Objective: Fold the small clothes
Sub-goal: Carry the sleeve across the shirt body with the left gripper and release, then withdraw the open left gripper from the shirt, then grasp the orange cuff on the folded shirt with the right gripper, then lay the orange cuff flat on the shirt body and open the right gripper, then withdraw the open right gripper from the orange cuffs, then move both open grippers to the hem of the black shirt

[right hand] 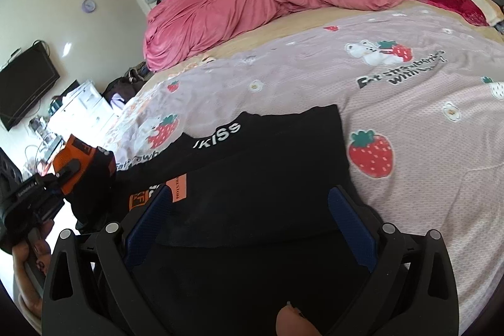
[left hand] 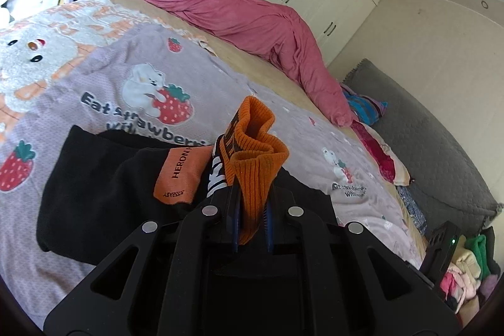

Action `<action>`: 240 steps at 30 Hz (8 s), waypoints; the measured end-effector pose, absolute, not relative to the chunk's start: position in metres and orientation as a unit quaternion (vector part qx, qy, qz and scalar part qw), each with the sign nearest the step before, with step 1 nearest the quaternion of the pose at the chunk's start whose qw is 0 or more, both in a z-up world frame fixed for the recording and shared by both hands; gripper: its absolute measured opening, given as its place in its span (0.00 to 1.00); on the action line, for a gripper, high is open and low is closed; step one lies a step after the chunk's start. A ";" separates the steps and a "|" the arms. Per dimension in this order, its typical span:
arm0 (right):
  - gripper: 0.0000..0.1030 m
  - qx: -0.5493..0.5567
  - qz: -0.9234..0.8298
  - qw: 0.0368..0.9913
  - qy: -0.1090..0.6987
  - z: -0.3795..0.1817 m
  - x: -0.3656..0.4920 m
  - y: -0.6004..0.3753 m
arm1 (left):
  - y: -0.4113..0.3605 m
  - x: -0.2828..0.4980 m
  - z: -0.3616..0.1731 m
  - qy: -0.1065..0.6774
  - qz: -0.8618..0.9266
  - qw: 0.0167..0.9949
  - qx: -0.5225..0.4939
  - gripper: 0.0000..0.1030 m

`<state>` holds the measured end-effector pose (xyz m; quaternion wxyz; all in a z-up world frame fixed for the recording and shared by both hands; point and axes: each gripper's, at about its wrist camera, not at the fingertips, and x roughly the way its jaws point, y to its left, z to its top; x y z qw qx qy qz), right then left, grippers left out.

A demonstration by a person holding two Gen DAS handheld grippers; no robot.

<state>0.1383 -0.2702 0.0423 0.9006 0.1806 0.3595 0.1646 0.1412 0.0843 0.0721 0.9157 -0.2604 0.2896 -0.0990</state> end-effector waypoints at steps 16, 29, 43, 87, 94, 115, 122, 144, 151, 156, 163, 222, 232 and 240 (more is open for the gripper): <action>0.96 0.216 0.128 0.902 0.352 0.044 0.142 -0.304 | 0.013 0.161 0.034 0.366 -0.168 0.890 -0.213 0.05; 0.96 0.217 0.128 0.897 0.363 0.037 0.145 -0.303 | -0.002 0.163 0.026 0.396 -0.202 0.873 -0.203 0.36; 0.96 0.135 0.200 0.878 0.413 0.010 0.143 -0.223 | 0.079 0.156 0.061 0.329 -0.058 0.922 -0.196 0.85; 0.10 0.066 0.263 0.909 0.317 0.092 0.175 -0.203 | 0.178 0.146 0.060 0.313 0.058 0.914 -0.252 0.91; 0.10 0.088 0.245 0.910 0.322 0.067 0.174 -0.230 | 0.159 0.155 0.053 0.338 0.040 0.911 -0.232 0.91; 0.10 0.131 0.238 0.897 0.350 0.040 0.176 -0.254 | 0.082 0.177 0.027 0.392 -0.032 0.903 -0.174 0.85; 0.11 0.136 0.229 0.895 0.357 0.037 0.176 -0.257 | 0.071 0.179 0.024 0.399 -0.041 0.901 -0.162 0.80; 0.49 0.073 0.267 0.879 0.389 0.026 0.160 -0.216 | 0.039 0.176 0.007 0.451 -0.059 0.888 -0.074 0.78; 0.54 0.054 0.274 0.869 0.409 0.015 0.158 -0.203 | 0.040 0.176 -0.006 0.475 -0.057 0.876 -0.062 0.78; 0.62 0.043 0.270 0.865 0.421 0.008 0.159 -0.199 | 0.037 0.174 -0.009 0.479 -0.053 0.875 -0.049 0.78; 0.62 0.019 0.241 0.851 0.466 -0.015 0.168 -0.197 | 0.032 0.173 -0.011 0.482 -0.050 0.874 -0.031 0.78; 0.94 0.080 0.241 0.897 0.362 0.043 0.144 -0.231 | 0.073 0.120 0.050 0.391 -0.006 0.919 -0.051 0.91; 0.94 0.085 0.233 0.901 0.355 0.043 0.133 -0.246 | 0.085 0.102 0.050 0.387 0.011 0.920 -0.057 0.91; 0.94 0.086 0.230 0.904 0.349 0.042 0.119 -0.255 | 0.093 0.086 0.044 0.387 0.019 0.919 -0.069 0.91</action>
